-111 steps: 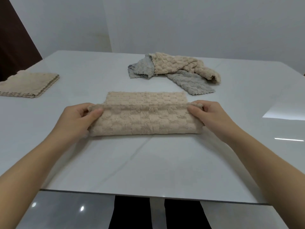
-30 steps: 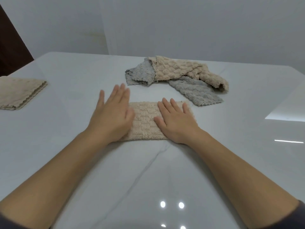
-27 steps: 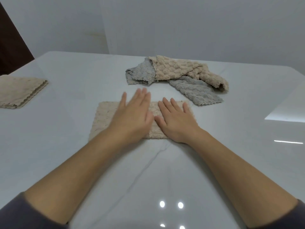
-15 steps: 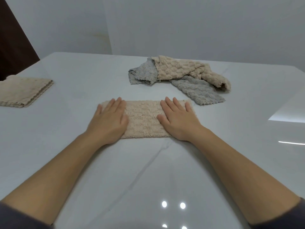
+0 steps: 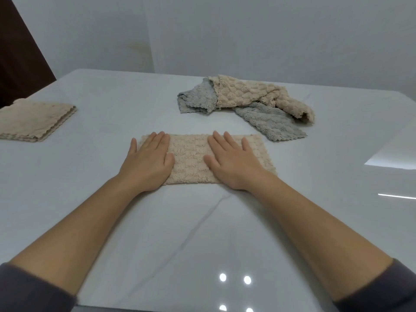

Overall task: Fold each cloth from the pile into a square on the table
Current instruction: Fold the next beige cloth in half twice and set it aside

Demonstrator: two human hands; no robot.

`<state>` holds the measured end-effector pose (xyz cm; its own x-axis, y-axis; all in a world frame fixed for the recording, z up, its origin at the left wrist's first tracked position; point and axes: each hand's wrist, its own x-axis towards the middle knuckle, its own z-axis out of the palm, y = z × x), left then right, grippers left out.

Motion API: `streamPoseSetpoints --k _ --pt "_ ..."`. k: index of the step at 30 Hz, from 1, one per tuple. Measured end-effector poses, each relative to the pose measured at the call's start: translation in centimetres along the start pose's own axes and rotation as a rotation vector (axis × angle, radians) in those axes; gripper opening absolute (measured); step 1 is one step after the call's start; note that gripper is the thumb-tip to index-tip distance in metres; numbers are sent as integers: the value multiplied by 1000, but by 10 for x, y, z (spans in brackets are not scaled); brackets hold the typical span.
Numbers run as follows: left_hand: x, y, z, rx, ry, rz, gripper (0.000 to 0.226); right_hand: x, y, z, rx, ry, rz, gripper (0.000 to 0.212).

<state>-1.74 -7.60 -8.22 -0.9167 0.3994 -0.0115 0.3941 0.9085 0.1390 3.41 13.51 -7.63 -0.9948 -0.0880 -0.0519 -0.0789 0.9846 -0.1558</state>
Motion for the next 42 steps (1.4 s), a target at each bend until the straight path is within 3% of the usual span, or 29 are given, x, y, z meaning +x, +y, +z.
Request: streamPoseSetpoints --k 12,16,19,23,27,30,32,34,38,42 --pt "3 0 -2 32 -33 -23 58 -13 38 -4 3 36 165 63" --pt "-4 8 -9 80 -64 -100 59 -24 25 -12 -37 269 135 51" --pt "-19 19 -20 219 31 -165 53 -42 1 -12 -62 409 111 34" --pt "-38 29 -38 366 163 -128 45 -52 -6 -4 -64 360 97 32" --pt "-47 28 -41 301 212 28 35 -38 12 -4 73 334 11 34" --pt "-49 22 -35 -38 345 402 28 -28 26 -6 202 269 -92 34" --pt "-51 18 -30 -217 258 641 31 -24 33 -9 228 237 -142 33" --pt "-54 18 -21 -252 145 757 40 -21 38 -10 236 227 -163 33" --pt "-62 22 -7 -192 231 802 30 -23 34 -8 273 221 -147 40" --pt "-63 23 -7 -288 223 605 33 -52 30 -10 309 186 -241 71"
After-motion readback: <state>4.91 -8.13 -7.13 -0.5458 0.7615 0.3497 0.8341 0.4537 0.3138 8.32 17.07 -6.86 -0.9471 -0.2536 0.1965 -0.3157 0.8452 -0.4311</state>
